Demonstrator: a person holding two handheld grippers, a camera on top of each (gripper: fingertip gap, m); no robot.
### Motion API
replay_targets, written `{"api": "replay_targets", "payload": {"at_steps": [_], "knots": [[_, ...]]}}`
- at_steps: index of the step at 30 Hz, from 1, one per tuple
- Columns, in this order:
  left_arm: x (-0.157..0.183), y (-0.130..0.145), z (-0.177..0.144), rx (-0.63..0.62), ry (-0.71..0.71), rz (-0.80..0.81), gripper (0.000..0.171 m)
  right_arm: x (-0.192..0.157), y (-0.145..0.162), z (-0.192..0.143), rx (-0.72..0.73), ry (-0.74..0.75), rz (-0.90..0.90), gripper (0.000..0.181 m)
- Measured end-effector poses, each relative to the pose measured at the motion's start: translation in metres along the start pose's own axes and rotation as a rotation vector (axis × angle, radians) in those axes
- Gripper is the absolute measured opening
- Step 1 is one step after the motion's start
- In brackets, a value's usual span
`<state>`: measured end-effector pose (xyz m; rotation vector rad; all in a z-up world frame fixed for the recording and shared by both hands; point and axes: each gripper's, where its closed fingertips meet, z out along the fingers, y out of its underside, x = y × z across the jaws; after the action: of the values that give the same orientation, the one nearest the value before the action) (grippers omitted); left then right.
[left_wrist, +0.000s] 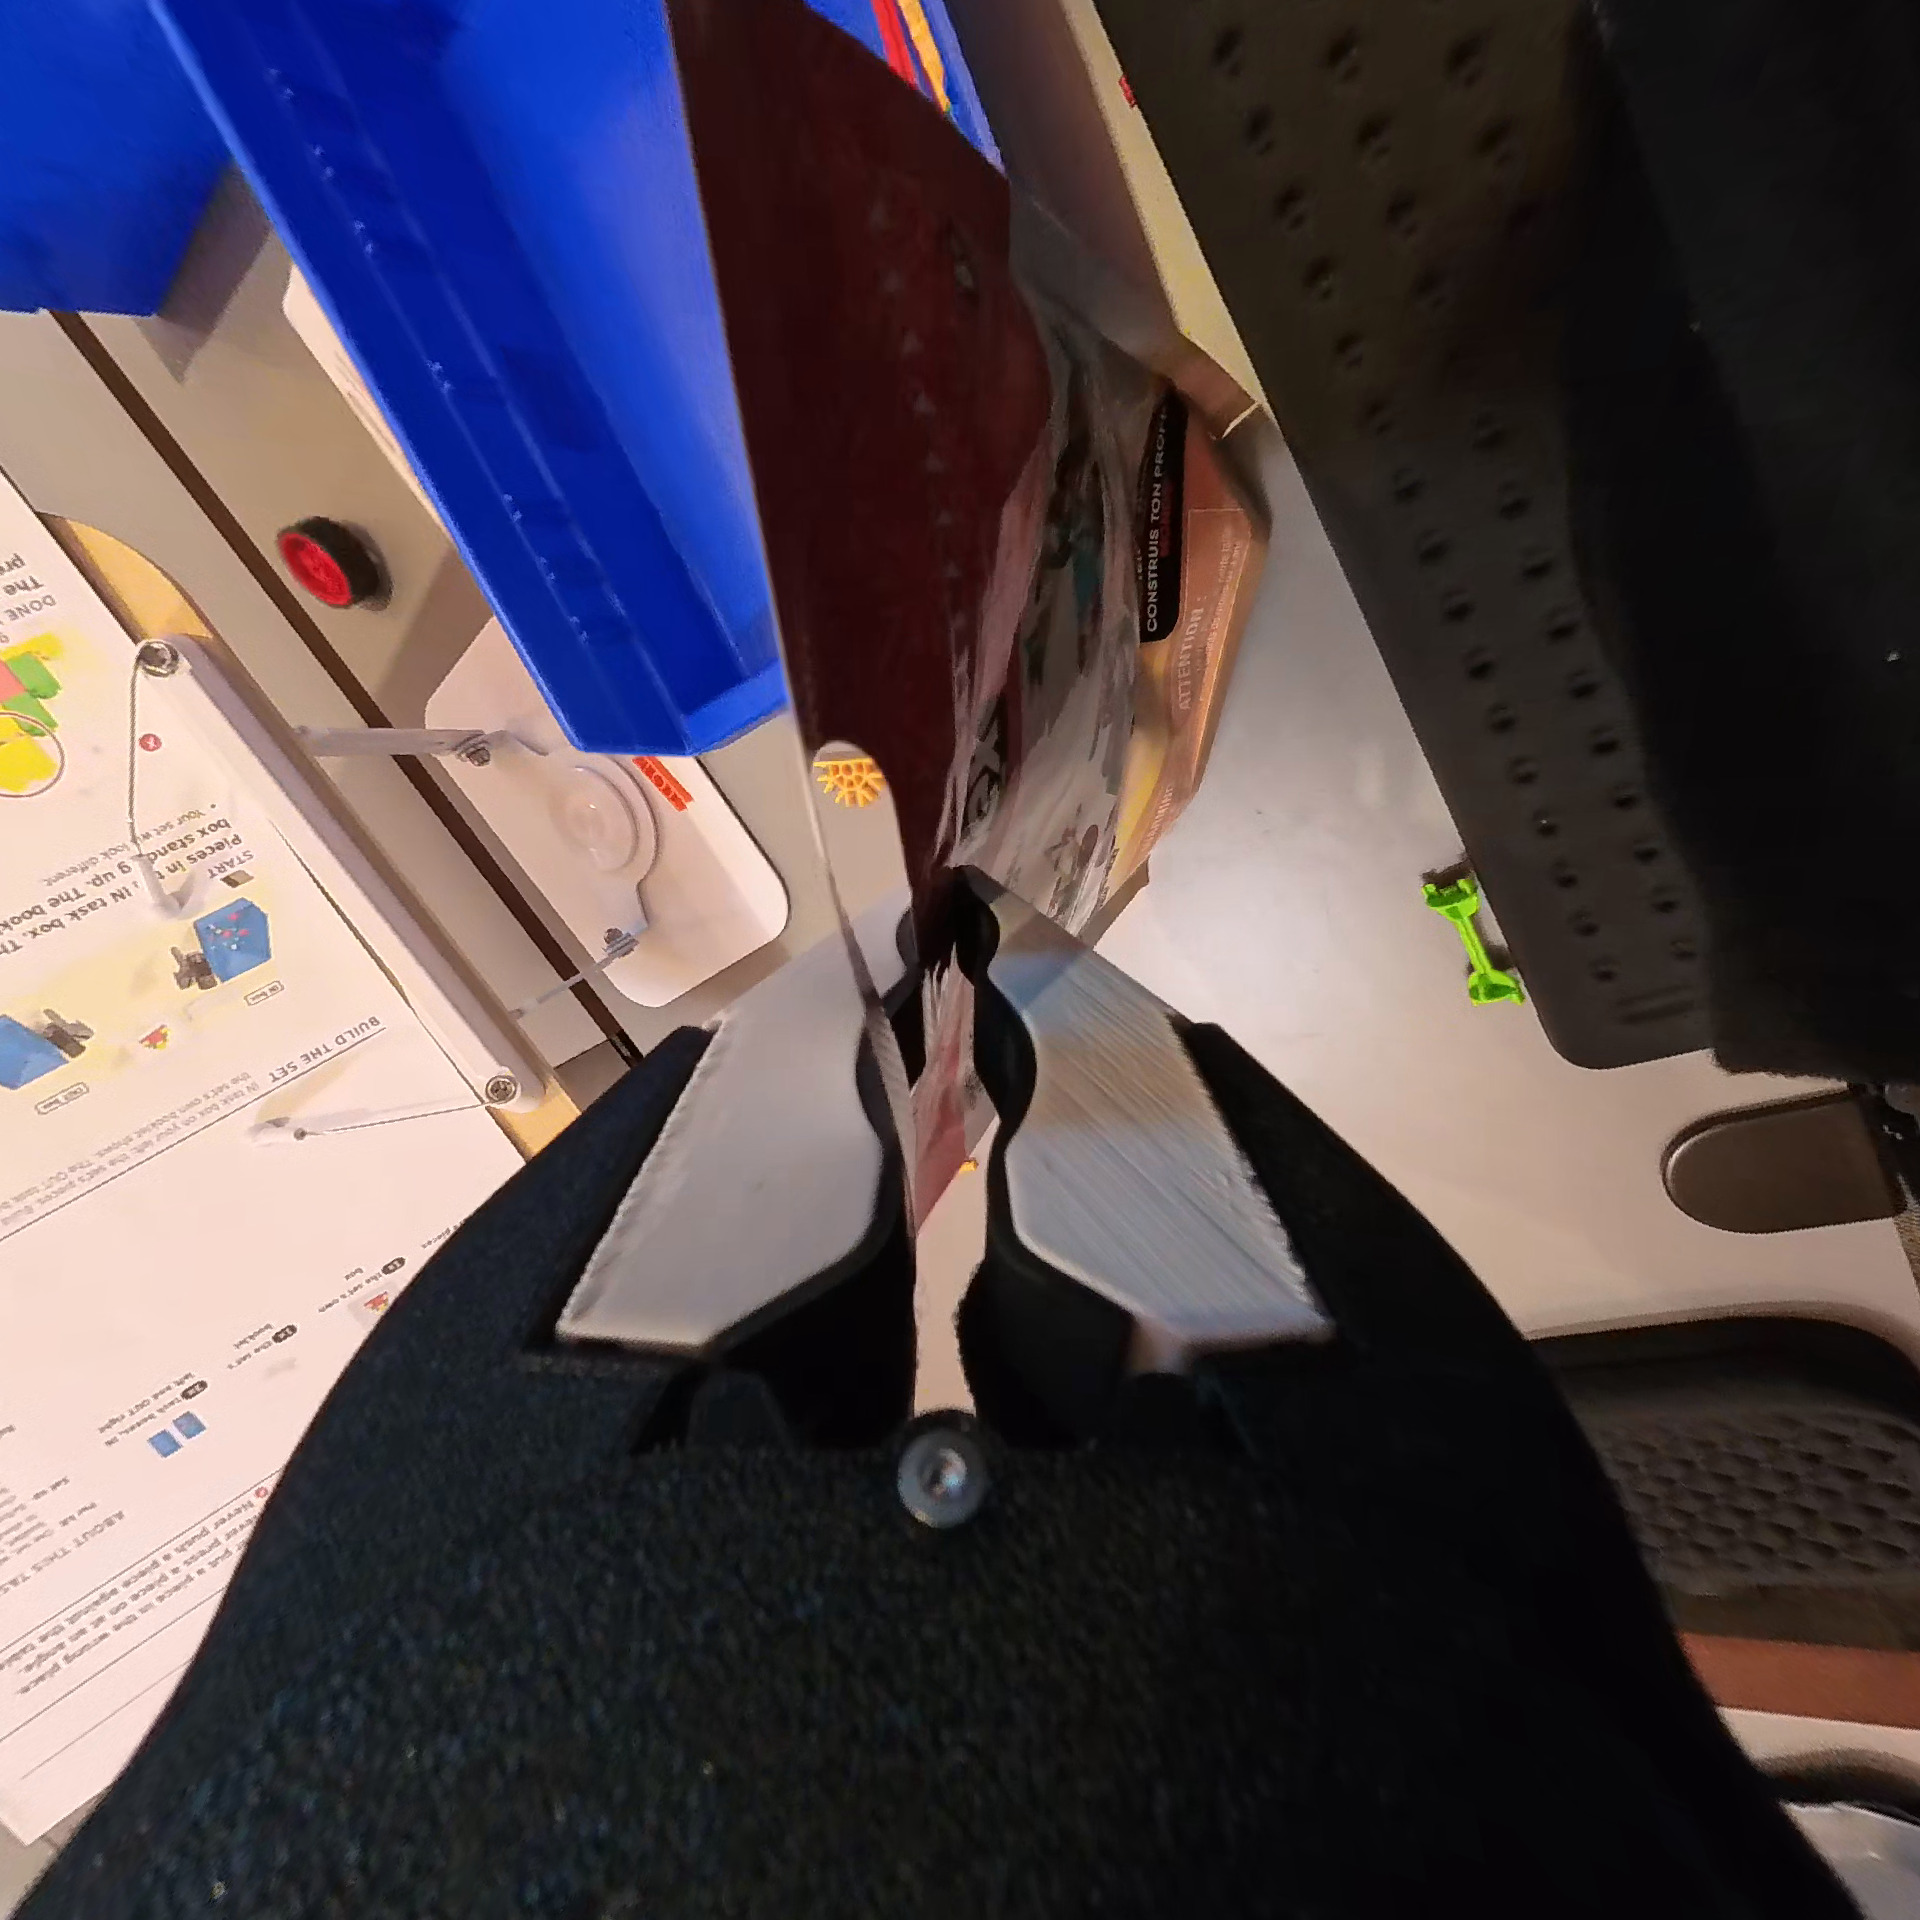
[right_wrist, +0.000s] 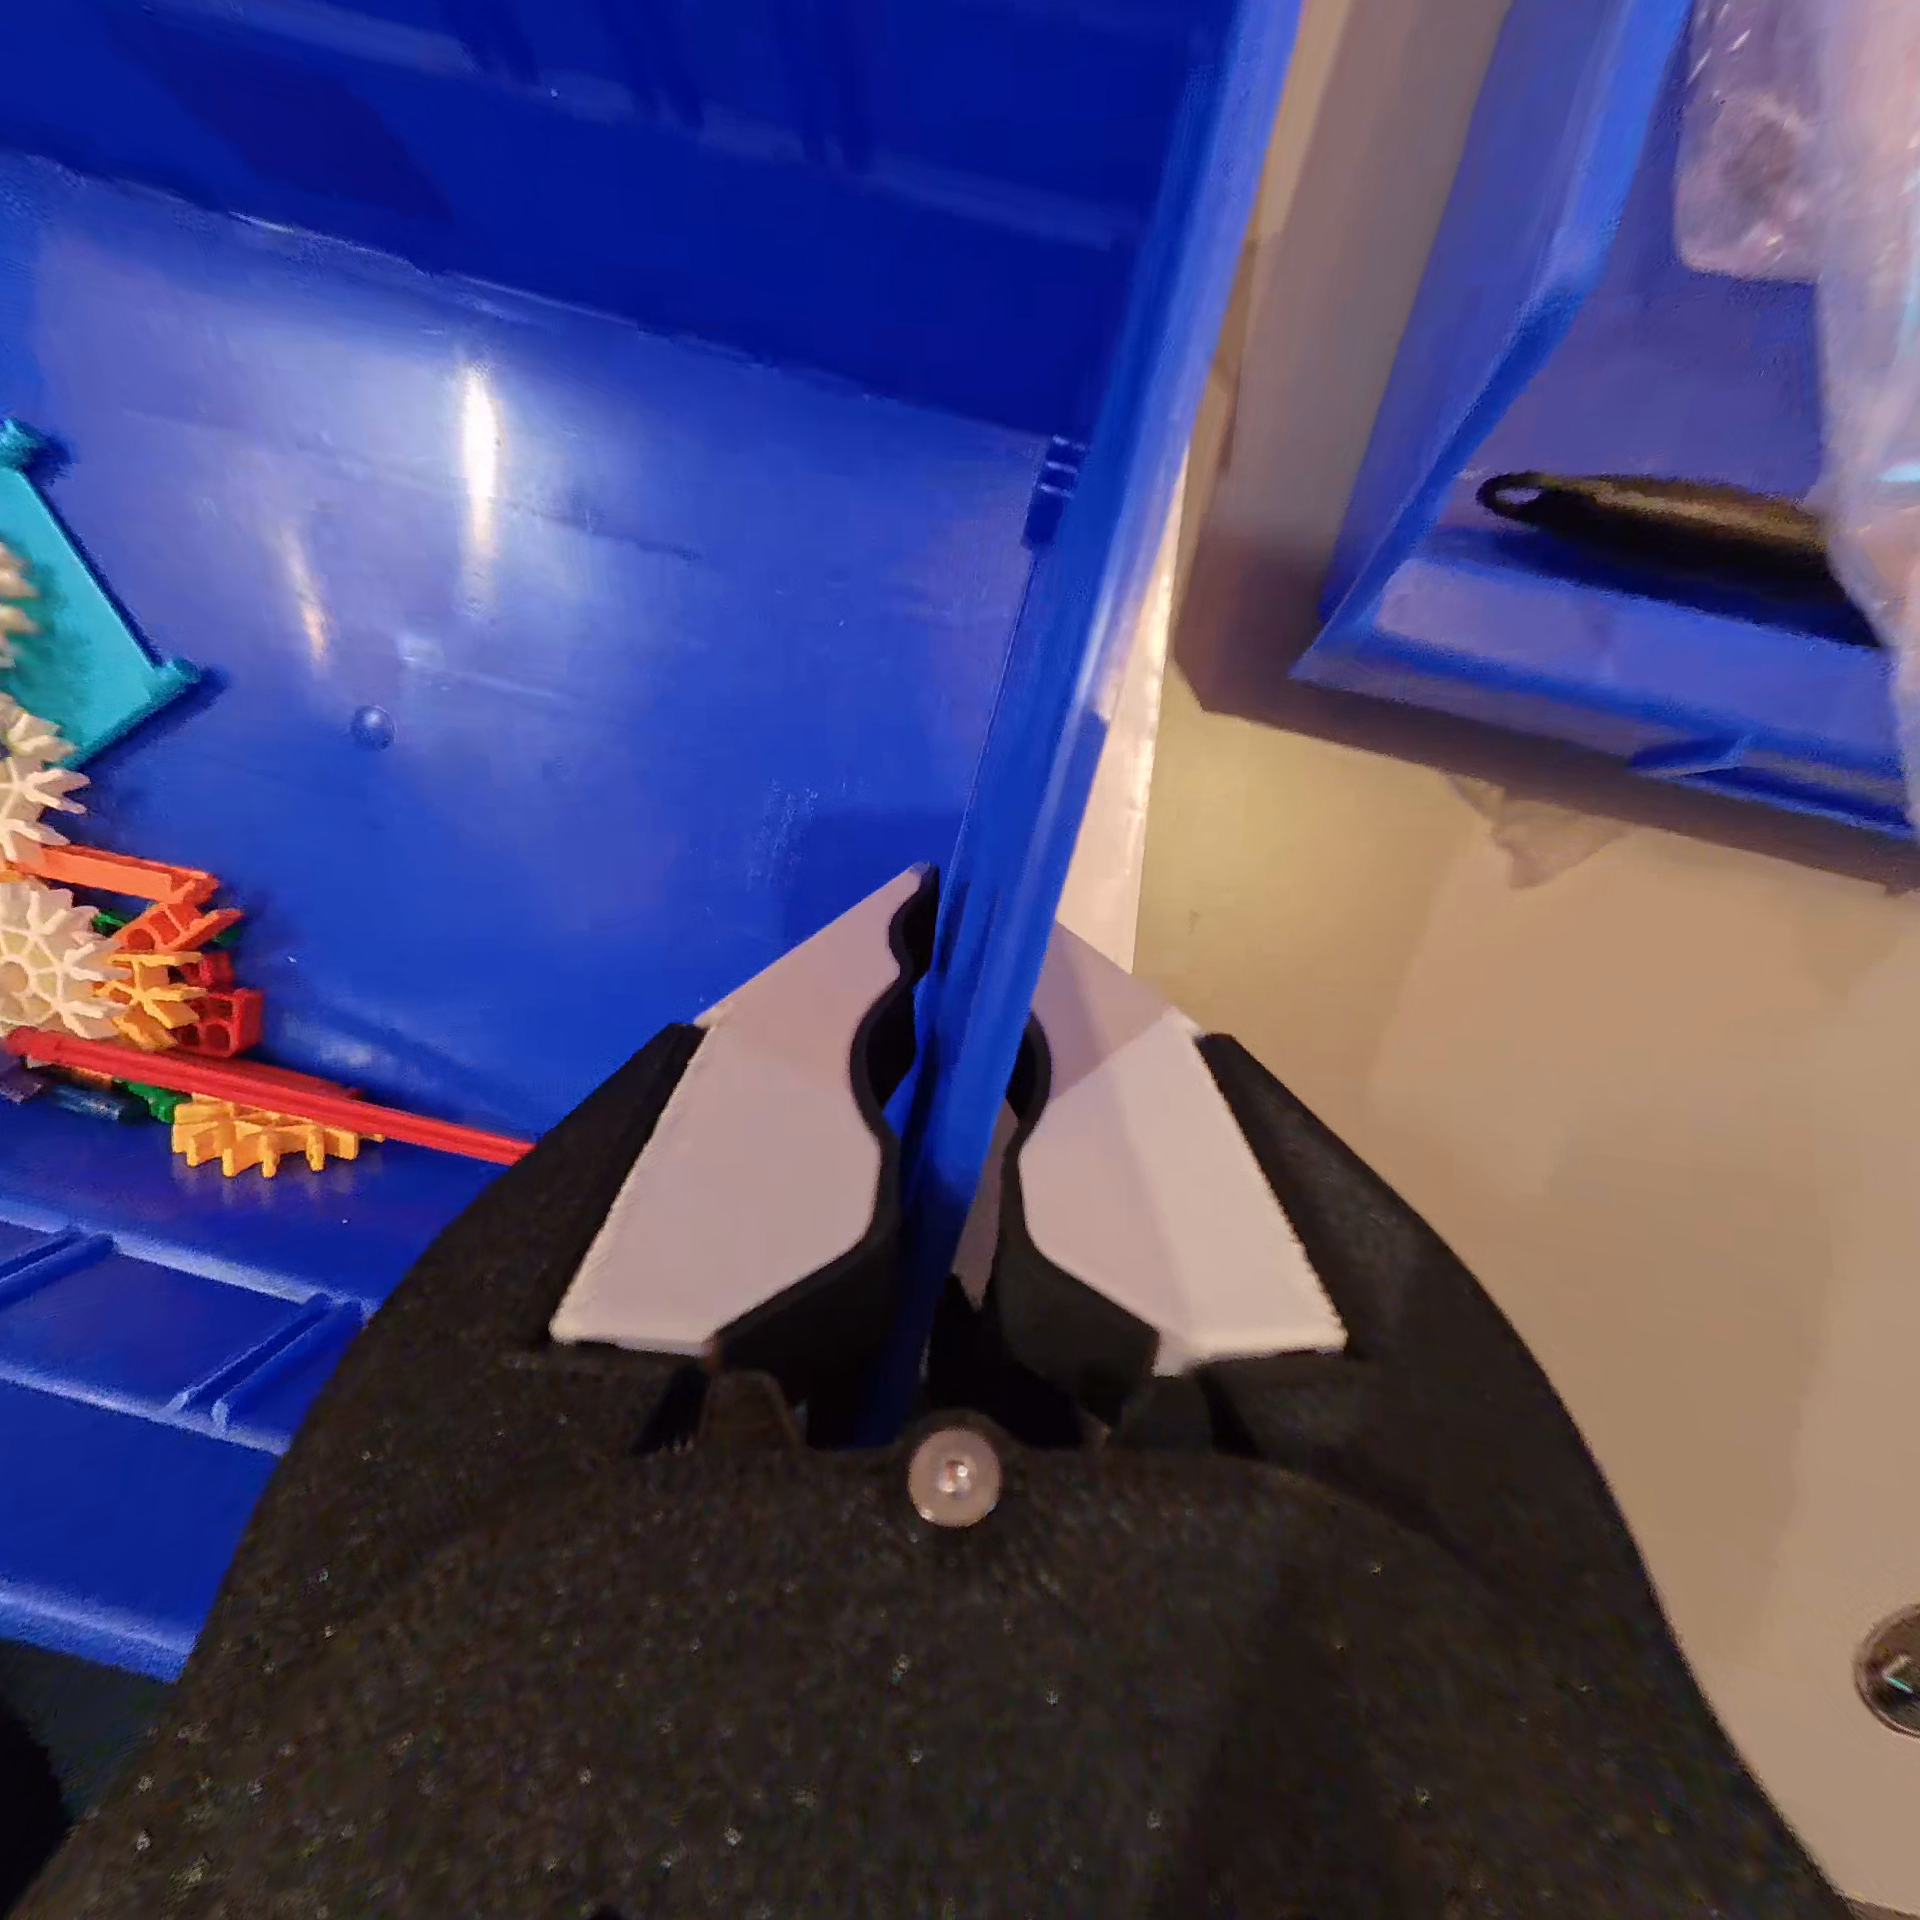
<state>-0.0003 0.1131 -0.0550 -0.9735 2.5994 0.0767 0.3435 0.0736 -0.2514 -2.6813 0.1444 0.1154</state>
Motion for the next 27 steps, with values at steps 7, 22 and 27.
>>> {"api": "replay_targets", "payload": {"at_steps": [7, 22, 27], "knots": [[-0.002, 0.002, 0.000, 0.003, -0.006, -0.003, 0.000, 0.010, 0.005, -0.020, -0.018, 0.142, -0.151, 0.019], [-0.009, 0.002, 0.003, 0.013, 0.004, -0.048, 0.000, -0.135, -0.116, -0.116, 0.242, -0.372, -0.185, 0.023], [-0.010, 0.000, 0.004, 0.012, 0.006, -0.048, 0.000, -0.261, -0.123, -0.137, 0.151, -0.824, -0.203, 0.029]]}}
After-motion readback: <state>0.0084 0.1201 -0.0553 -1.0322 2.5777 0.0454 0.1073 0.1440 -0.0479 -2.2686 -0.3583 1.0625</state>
